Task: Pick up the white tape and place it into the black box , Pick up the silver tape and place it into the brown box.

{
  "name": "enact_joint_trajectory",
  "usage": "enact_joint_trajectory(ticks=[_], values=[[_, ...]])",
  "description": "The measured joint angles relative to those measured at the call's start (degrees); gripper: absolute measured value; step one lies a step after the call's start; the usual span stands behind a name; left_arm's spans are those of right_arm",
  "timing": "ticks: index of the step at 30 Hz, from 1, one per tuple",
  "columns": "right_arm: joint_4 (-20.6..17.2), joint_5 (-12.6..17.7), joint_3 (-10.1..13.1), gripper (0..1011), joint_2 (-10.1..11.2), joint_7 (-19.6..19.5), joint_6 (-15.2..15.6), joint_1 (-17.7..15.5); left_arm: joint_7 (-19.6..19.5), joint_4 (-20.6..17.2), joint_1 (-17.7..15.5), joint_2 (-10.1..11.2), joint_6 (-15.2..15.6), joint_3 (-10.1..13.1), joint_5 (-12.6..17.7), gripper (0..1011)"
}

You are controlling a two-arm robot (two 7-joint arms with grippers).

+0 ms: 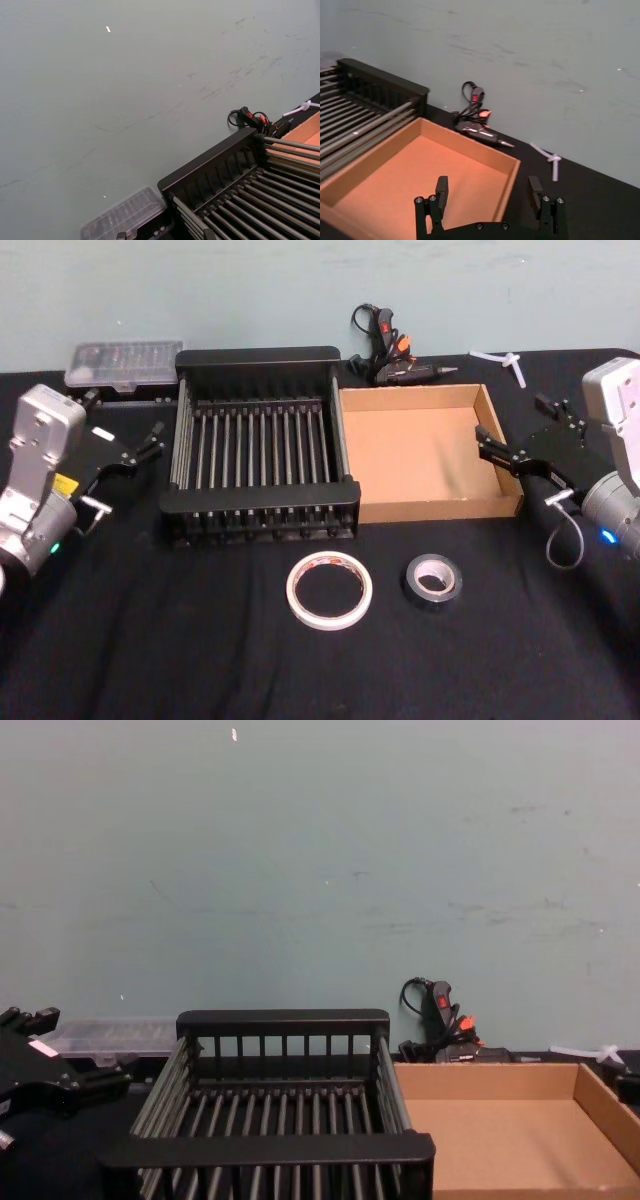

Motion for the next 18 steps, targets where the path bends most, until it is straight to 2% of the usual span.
enact_joint_trajectory(ticks=[7, 18], values=[[-4.8, 0.9, 0.5, 1000, 0.6, 1.8, 4.1, -2.4, 0.0, 0.0, 0.0, 0.0, 0.0, 0.0, 0.0, 1000], [-10.1, 1.0, 0.8, 1000, 0.9, 3.4, 8.5, -5.8, 0.0, 0.0, 0.0, 0.0, 0.0, 0.0, 0.0, 1002]])
